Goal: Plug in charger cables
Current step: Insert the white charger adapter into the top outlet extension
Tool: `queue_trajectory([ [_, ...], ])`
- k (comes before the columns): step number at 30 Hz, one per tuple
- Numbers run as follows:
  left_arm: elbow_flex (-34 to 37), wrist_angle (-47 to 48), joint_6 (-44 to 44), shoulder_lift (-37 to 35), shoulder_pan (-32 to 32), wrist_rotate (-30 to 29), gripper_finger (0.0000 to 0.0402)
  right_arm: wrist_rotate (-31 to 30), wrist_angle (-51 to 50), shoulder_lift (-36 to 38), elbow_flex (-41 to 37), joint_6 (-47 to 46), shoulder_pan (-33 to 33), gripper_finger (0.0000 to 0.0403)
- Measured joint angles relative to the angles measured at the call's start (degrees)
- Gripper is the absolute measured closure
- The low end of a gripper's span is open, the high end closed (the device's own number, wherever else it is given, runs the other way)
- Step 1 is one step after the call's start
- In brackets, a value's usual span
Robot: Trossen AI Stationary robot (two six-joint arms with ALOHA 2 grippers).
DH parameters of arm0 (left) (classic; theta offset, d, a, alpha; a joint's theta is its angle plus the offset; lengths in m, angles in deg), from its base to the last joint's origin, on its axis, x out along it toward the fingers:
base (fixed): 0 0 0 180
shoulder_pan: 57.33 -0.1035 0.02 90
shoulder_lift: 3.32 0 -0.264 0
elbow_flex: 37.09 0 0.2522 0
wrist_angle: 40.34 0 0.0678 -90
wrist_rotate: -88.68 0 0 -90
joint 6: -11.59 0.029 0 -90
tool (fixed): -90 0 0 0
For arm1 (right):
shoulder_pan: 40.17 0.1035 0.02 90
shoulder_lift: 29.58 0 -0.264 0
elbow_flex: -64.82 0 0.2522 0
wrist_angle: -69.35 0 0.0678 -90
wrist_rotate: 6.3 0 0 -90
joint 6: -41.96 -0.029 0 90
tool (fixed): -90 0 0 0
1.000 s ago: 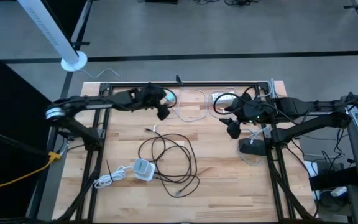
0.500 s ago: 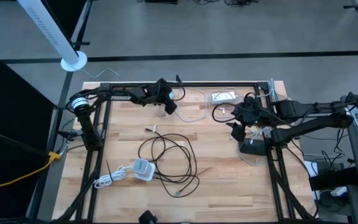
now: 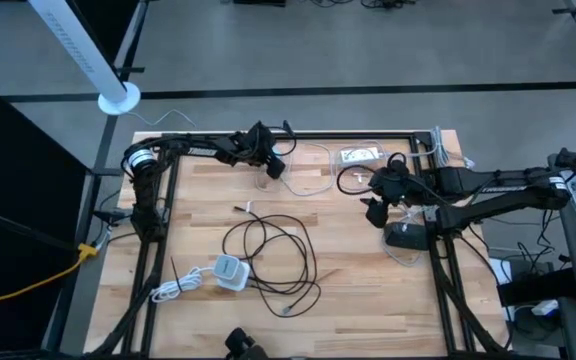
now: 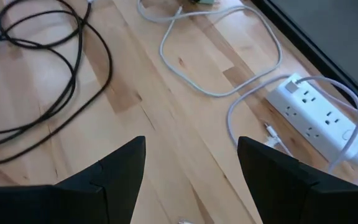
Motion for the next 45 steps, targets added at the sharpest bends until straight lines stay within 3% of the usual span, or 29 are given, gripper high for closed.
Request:
queue_trajectory([
  [7, 0.00, -0.35, 0.52, 1.17, -0.21, -0.10, 0.0136, 0.05, 3.38, -0.53, -0.39, -0.73, -0.39, 0.0162],
  [12, 0.00, 0.65, 0.61, 1.14, -0.26, 0.05, 0.0233, -0.32, 8.34, -0.77, -0.41, -1.46, -0.39, 0.0163],
  [14, 0.00, 0.65, 0.63, 1.12, -0.28, 1.09, 0.0223, -1.31, 10.30, -0.77, -0.41, -0.78, -0.39, 0.0162],
  [19, 0.13, 1.14, -1.56, -0.95, -0.25, 10.12, 0.0222, -1.68, 13.57, -0.71, -0.41, -0.59, -0.39, 0.0163],
  [25, 0.13, -1.48, -4.42, -8.90, 0.31, 24.06, 0.0222, -1.66, 14.64, -0.68, -0.41, -1.18, -0.39, 0.0164],
  [33, 0.11, -7.51, -8.17, -19.91, 0.59, 30.56, 0.0222, -3.33, 16.29, -1.32, -0.41, -0.45, -0.39, 0.0178],
  [37, 0.11, -18.08, -13.61, -22.14, 1.75, 32.97, 0.0222, -6.02, 26.23, -3.44, -1.18, -0.40, -0.86, 0.0185],
  [45, 0.11, -41.12, -21.54, -22.22, 5.31, 33.43, 0.0222, -1.20, 59.09, -8.70, -2.66, 1.81, -4.44, 0.0161],
])
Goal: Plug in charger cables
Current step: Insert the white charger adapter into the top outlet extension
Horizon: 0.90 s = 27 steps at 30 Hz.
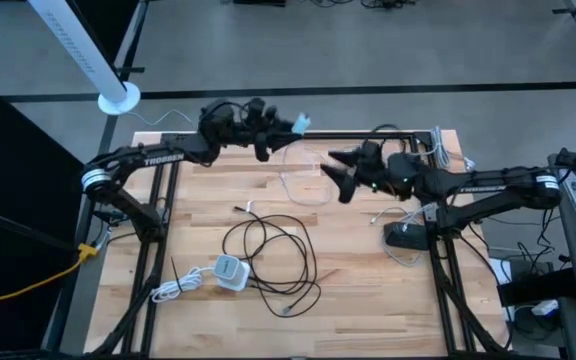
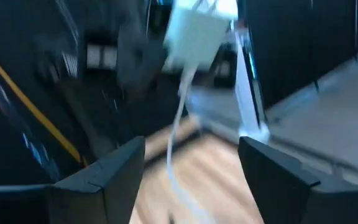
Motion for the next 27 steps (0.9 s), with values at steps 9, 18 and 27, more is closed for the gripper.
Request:
queue_trajectory([
  [9, 0.00, -11.71, -0.40, 0.00, 1.67, -3.14, 0.0222, 6.12, 22.28, -5.91, 2.16, 0.64, -4.50, 0.0103],
  [18, 0.00, -14.12, 0.64, 0.00, 3.42, -3.43, 0.0222, 10.05, 18.73, -10.69, 11.75, 6.00, -4.70, 0.0070],
  [27, 0.00, -17.78, 1.72, 0.00, 3.97, -2.81, 0.0222, 10.10, 10.52, -14.97, 21.20, 6.72, -4.96, 0.0079],
])
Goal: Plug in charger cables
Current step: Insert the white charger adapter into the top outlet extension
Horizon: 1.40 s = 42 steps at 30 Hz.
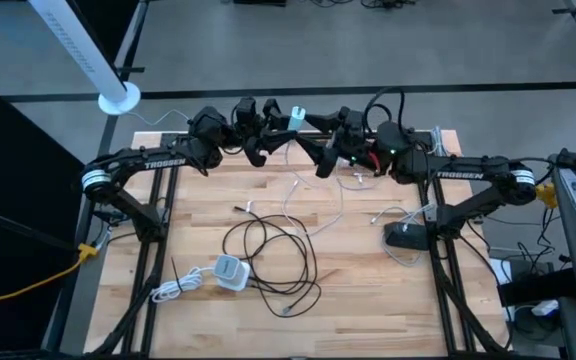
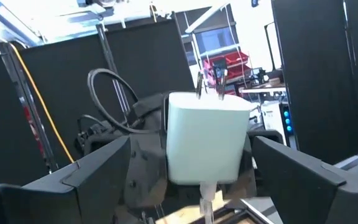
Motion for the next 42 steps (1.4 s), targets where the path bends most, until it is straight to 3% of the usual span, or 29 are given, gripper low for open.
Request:
queue_trajectory([
  [19, -0.02, -1.58, -0.22, -0.02, 0.37, 1.20, 0.0222, 3.43, 0.80, -1.45, 1.37, -2.56, -2.14, 0.0107],
  [30, -0.02, 1.55, 1.10, -0.07, 0.39, -0.01, 0.0222, 3.70, -0.37, -1.45, 1.40, -0.28, -2.30, 0.0217],
  [42, -0.17, 4.89, 1.37, -0.15, 0.42, -1.72, 0.0222, 6.34, -3.10, 0.43, 1.29, 2.32, -3.22, 0.0217],
])
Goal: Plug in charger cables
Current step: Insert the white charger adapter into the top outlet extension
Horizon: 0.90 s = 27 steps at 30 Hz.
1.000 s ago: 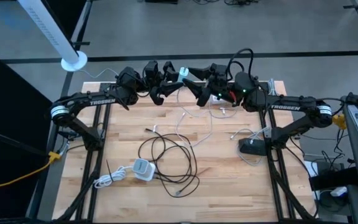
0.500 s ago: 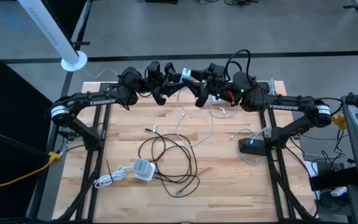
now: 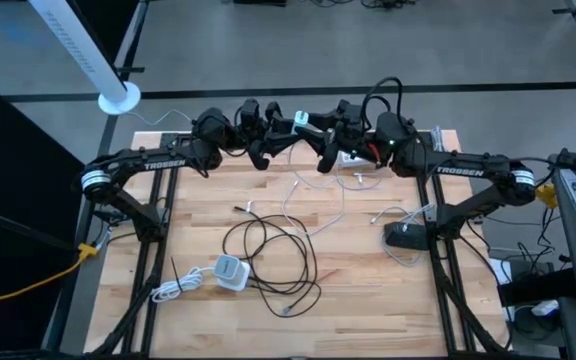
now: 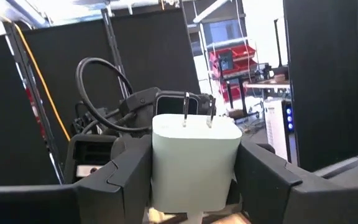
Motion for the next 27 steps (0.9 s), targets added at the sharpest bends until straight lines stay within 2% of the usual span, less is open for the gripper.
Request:
queue_trajectory([
  [3, 0.00, 0.91, 0.48, 0.02, -0.03, 0.12, 0.0219, 0.70, -4.17, 1.50, -0.03, -0.59, -0.85, 0.0217],
  [8, 0.02, 4.87, 0.82, 0.07, -0.23, 0.41, 0.0134, 2.18, -9.88, 3.97, -0.01, -0.88, -1.93, 0.0217],
  [10, 0.03, 7.53, 1.02, 0.14, -0.23, 0.46, 0.0113, 2.89, -10.35, 4.07, -0.01, -1.08, -1.94, 0.0217],
  [14, 0.09, 10.74, 2.80, 0.20, -0.20, 0.90, 0.0101, 3.44, -10.82, 4.15, -0.01, -1.56, -1.85, 0.0217],
  [17, 0.09, 10.92, 3.73, 0.20, -0.18, 1.04, 0.0114, 3.03, -11.41, 4.20, -0.01, -1.78, -1.93, 0.0217],
  [21, 0.09, 10.34, 4.20, 0.11, -0.18, 1.22, 0.0153, 3.02, -12.12, 4.17, -0.01, -1.80, -2.00, 0.0217],
  [24, 0.09, 10.29, 4.50, 0.11, -0.18, 1.21, 0.0205, 2.62, -12.14, 4.17, 0.01, -2.10, -2.30, 0.0217],
  [27, 0.10, 10.82, 4.80, 0.11, -0.18, 0.98, 0.0273, 2.53, -12.26, 4.17, -0.01, -2.83, -2.79, 0.0217],
])
